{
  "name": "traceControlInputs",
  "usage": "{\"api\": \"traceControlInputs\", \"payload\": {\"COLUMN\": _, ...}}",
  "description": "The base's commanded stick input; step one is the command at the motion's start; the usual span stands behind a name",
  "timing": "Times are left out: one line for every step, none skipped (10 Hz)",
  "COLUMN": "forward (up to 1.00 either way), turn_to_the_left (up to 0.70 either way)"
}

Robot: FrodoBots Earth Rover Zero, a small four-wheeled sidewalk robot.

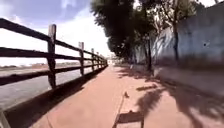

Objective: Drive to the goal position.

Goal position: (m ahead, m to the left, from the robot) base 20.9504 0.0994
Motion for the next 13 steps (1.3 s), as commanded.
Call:
{"api": "traceControlInputs", "payload": {"forward": 0.70, "turn_to_the_left": -0.08}}
{"api": "traceControlInputs", "payload": {"forward": 0.70, "turn_to_the_left": -0.08}}
{"api": "traceControlInputs", "payload": {"forward": 0.70, "turn_to_the_left": -0.08}}
{"api": "traceControlInputs", "payload": {"forward": 0.70, "turn_to_the_left": -0.08}}
{"api": "traceControlInputs", "payload": {"forward": 0.70, "turn_to_the_left": -0.08}}
{"api": "traceControlInputs", "payload": {"forward": 0.70, "turn_to_the_left": -0.08}}
{"api": "traceControlInputs", "payload": {"forward": 0.70, "turn_to_the_left": -0.08}}
{"api": "traceControlInputs", "payload": {"forward": 0.70, "turn_to_the_left": -0.08}}
{"api": "traceControlInputs", "payload": {"forward": 0.70, "turn_to_the_left": -0.08}}
{"api": "traceControlInputs", "payload": {"forward": 0.70, "turn_to_the_left": -0.08}}
{"api": "traceControlInputs", "payload": {"forward": 0.70, "turn_to_the_left": -0.08}}
{"api": "traceControlInputs", "payload": {"forward": 0.70, "turn_to_the_left": -0.08}}
{"api": "traceControlInputs", "payload": {"forward": 0.70, "turn_to_the_left": -0.08}}
